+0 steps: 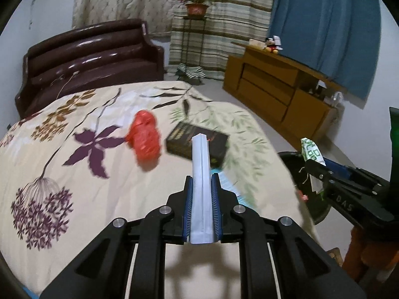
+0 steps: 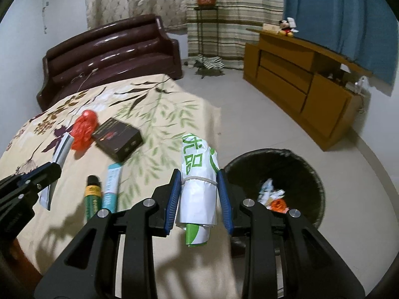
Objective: Collect trash
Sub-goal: 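Carry the packet and white strip over the bin and open both tools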
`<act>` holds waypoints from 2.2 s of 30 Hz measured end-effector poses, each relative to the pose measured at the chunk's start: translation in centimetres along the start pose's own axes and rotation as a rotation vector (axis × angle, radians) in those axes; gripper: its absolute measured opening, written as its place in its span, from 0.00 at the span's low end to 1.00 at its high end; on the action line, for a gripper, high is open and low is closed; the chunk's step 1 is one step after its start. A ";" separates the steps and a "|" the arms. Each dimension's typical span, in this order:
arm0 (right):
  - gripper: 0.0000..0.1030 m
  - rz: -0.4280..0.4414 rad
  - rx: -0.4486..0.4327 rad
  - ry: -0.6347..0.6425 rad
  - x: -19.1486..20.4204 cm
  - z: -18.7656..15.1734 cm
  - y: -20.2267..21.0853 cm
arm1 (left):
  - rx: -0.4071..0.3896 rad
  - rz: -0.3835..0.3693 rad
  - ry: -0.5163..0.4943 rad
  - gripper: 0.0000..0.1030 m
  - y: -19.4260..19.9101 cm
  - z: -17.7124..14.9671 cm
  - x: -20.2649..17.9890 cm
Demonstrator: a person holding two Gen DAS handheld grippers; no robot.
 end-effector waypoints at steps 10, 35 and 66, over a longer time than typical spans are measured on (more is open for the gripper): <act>0.28 -0.112 -0.009 -0.072 -5.9 0.4 -0.7 | 0.005 -0.095 -0.095 0.15 -3.8 2.1 -5.9; 0.29 -0.201 0.030 -0.184 -14.3 -0.7 -6.1 | 0.100 -0.104 -0.252 0.16 -13.8 2.9 -15.5; 0.40 -0.180 0.027 -0.236 -14.8 -1.3 -5.8 | 0.103 -0.062 -0.222 0.50 -11.9 3.1 -14.5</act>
Point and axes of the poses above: each gripper's, at about its wrist camera, not at the fingertips, and y roughly against the way its jaws point, x to its left, z to its top, the point moved 6 cm from there along -y, roughly the way its jaws point, and after that the axes turned 7 degrees about -z, right-handed, at the moved point
